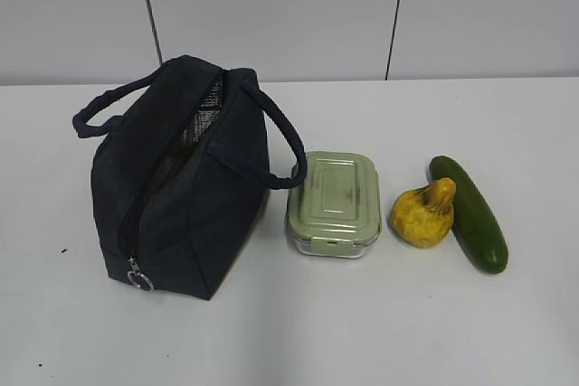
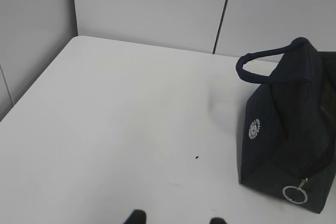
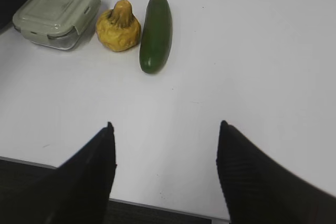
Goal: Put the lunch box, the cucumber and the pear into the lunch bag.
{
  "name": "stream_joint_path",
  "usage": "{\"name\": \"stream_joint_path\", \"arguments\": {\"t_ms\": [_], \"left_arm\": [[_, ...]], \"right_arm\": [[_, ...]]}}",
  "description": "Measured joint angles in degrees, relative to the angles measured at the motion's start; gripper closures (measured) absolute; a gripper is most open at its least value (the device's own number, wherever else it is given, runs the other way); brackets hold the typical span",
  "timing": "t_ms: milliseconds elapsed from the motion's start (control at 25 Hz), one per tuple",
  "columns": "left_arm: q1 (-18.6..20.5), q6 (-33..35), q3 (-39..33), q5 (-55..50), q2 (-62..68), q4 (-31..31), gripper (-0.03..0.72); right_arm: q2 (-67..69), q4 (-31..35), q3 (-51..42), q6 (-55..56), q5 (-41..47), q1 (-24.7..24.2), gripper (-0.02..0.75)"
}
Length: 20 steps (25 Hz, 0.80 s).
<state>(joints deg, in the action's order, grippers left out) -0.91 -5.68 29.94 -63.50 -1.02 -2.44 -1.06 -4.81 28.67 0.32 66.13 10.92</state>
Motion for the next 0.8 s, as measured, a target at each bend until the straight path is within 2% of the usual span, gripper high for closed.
{"name": "stream_joint_path", "arguments": {"t_ms": [240, 400, 560, 800], "left_arm": [[0.0, 0.0, 0.0, 0.0, 0.0, 0.0, 0.452], [0.0, 0.0, 0.0, 0.0, 0.0, 0.0, 0.452], [0.0, 0.0, 0.0, 0.0, 0.0, 0.0, 0.452], [0.0, 0.0, 0.0, 0.0, 0.0, 0.0, 0.452]], "right_arm": [[0.0, 0.1, 0.0, 0.0, -0.1, 0.0, 0.262], [2.8, 0.5, 1.9, 0.0, -4.0, 0.0, 0.262], [16.1, 0.5, 3.6, 0.0, -11.1, 0.0, 0.262], [47.7, 0.5, 10.7, 0.0, -20.1, 0.0, 0.262]]}}
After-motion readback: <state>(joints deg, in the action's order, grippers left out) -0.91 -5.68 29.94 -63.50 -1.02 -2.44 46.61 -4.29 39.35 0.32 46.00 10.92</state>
